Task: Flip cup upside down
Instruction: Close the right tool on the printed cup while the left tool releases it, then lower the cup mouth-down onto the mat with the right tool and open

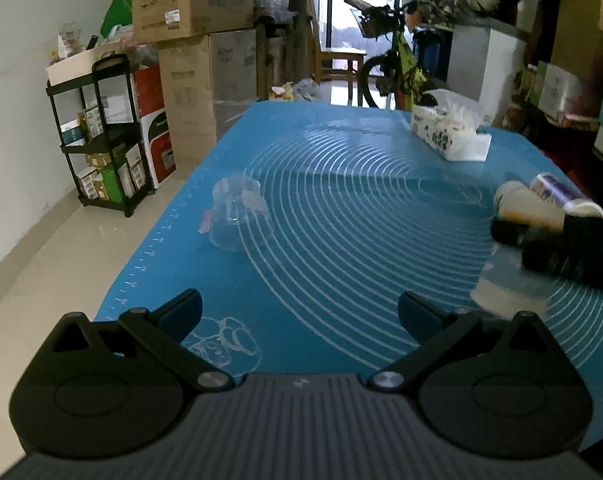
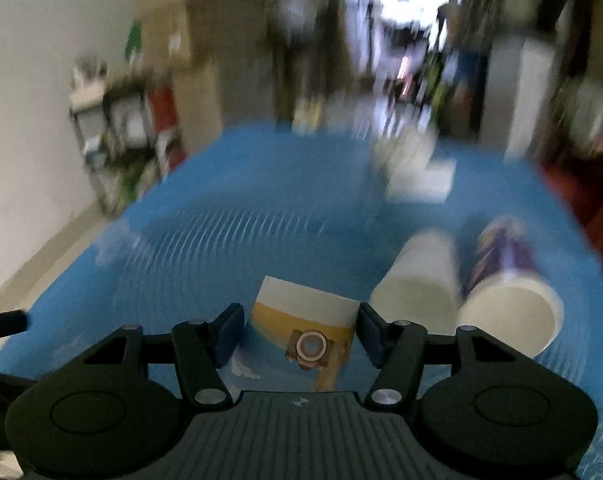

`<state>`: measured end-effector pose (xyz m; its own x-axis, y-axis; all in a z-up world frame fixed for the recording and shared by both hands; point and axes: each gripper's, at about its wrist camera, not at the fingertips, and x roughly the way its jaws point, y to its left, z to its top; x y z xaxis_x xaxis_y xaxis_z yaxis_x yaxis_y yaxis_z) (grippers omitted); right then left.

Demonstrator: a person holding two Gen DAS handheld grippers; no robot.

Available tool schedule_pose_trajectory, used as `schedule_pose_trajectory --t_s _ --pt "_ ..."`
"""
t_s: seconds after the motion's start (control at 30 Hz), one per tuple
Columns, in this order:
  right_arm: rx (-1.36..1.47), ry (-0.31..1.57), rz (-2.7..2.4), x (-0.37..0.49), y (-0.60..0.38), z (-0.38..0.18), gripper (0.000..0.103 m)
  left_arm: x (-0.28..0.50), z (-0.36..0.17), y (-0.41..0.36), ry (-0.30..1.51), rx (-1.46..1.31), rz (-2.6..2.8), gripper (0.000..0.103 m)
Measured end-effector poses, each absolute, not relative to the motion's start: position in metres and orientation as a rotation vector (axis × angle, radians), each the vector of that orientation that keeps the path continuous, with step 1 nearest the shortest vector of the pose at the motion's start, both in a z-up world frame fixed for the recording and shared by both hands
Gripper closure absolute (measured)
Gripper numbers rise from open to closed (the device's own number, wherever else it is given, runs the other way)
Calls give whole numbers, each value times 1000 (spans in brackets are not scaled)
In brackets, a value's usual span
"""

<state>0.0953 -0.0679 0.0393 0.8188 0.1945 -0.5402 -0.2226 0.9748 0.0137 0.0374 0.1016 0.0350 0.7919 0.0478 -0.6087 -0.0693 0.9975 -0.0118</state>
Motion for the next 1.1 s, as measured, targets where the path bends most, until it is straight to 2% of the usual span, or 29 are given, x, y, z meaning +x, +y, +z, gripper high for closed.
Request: schedule_pose_trajectory --t_s 0.2,0.43,0.7,1.1 --pt "-164 422 205 62 -59 20 40 31 36 96 633 -43 44 0" --pt "-223 416 235 45 -52 18 41 29 31 90 633 -27 38 0" --pt "-111 463 203 46 -73 31 8 19 39 89 615 -43 37 0" --pt "-30 555 179 -10 -132 48 5 -25 36 57 577 19 -31 0"
